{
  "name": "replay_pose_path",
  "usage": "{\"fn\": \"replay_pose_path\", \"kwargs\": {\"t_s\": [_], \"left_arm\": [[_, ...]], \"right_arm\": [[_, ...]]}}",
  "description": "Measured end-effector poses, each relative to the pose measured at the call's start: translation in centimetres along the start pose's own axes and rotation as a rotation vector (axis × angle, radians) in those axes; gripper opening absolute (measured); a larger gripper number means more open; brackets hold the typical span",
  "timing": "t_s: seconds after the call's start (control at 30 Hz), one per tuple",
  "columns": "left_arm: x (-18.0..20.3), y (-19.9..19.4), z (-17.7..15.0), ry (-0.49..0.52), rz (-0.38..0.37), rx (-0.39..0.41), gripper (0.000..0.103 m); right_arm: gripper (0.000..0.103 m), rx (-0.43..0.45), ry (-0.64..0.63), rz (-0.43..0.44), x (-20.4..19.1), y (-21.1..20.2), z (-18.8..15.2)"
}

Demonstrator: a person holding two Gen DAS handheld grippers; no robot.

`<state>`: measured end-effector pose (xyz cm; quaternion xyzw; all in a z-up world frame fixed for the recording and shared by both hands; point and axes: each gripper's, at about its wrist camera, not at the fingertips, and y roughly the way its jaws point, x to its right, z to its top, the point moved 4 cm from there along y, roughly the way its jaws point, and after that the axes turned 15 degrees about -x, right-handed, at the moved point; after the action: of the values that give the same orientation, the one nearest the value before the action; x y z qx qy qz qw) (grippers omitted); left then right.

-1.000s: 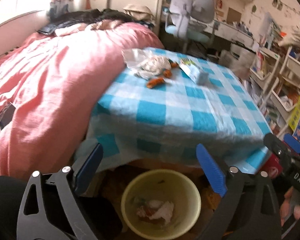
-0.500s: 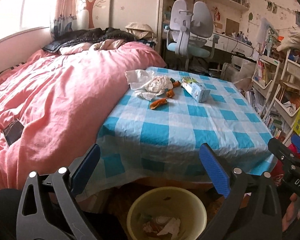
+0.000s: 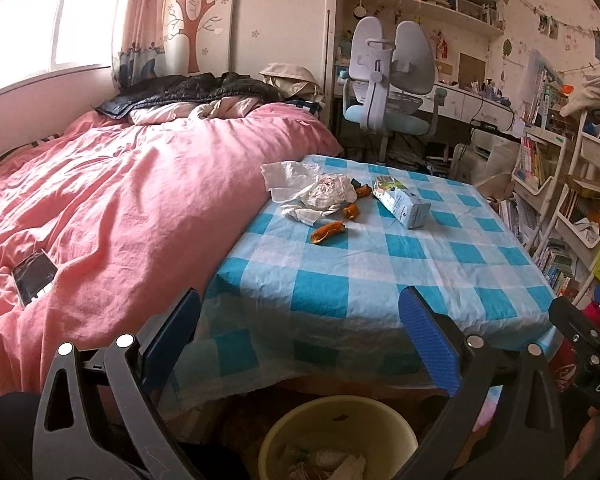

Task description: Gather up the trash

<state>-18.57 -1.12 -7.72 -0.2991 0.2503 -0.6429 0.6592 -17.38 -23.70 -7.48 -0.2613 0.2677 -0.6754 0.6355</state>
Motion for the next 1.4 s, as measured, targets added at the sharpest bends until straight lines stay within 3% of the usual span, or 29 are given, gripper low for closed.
{"fn": "replay_pose_path", "kwargs": {"t_s": [1.4], "left_arm": [[0.45, -0.29, -0.12, 0.014, -0.010, 0.017, 0.096]], "right_arm": [[0.096, 0.009, -0.023, 0.023, -0.53, -0.05, -0.07]]}}
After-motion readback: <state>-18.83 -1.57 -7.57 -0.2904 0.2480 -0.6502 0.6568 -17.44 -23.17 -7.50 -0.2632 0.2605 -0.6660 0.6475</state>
